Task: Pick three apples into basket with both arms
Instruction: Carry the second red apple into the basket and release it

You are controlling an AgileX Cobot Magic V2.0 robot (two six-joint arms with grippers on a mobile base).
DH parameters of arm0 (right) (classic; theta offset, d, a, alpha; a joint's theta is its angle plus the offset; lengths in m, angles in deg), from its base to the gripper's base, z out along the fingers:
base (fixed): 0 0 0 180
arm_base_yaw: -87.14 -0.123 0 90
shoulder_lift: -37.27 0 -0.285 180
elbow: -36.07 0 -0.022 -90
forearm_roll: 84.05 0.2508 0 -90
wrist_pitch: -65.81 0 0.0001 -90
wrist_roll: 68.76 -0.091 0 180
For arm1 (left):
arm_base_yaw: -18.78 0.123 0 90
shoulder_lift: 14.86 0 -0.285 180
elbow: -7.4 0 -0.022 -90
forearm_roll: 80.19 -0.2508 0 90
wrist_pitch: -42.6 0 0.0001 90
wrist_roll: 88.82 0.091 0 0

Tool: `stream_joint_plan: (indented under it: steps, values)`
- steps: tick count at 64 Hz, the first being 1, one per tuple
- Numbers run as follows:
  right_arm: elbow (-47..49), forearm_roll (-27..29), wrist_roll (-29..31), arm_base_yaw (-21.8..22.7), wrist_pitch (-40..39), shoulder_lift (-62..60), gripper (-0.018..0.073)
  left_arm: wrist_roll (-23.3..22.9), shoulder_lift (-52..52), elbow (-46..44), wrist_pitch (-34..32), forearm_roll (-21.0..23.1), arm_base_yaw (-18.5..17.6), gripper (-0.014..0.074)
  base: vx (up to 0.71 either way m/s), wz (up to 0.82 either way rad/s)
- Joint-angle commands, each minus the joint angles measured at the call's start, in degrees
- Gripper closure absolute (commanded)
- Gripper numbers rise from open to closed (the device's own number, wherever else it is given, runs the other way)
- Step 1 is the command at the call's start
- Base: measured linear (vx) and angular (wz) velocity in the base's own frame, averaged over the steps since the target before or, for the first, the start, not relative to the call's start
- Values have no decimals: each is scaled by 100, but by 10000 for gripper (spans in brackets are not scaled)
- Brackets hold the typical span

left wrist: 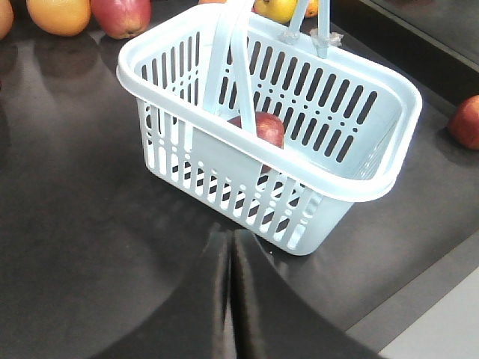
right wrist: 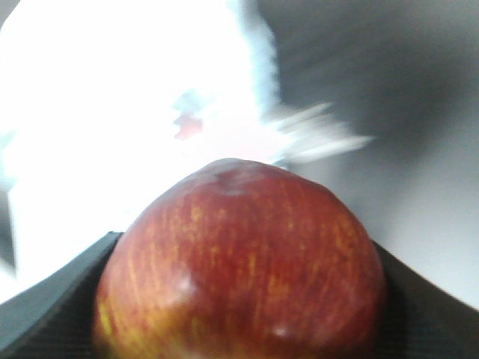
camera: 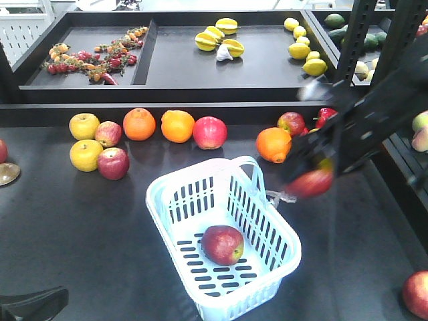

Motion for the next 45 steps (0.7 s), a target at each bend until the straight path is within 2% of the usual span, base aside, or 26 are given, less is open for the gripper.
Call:
stream_joint_plan:
  steps: [1,11,18,24,36,42,45]
  values:
    - [47,193,131,-393,123,-278,561,-45,11,-163,-303,130,-22,603,0,0]
    - [47,202,342,-824,-199,-176,530,-45,11,-163,-298,130,-22,603,0,0]
    - [47,353,491,-940,-233,-26,438,-45,11,-163,-298,130,-22,603,0,0]
    - [47,611,644,-940,-348,143,307,-45,11,-163,-298,130,-22,603,0,0]
    - [47,952,703,-940,-784,337,-35,-45,11,-163,-298,130,-22,603,0,0]
    - [47,969,742,-940,-802,337,-146,-45,11,-163,-298,130,-22,603,0,0]
    - [52,969,742,-940,-802,337,-170,-45,11,-163,-298,130,-22,603,0,0]
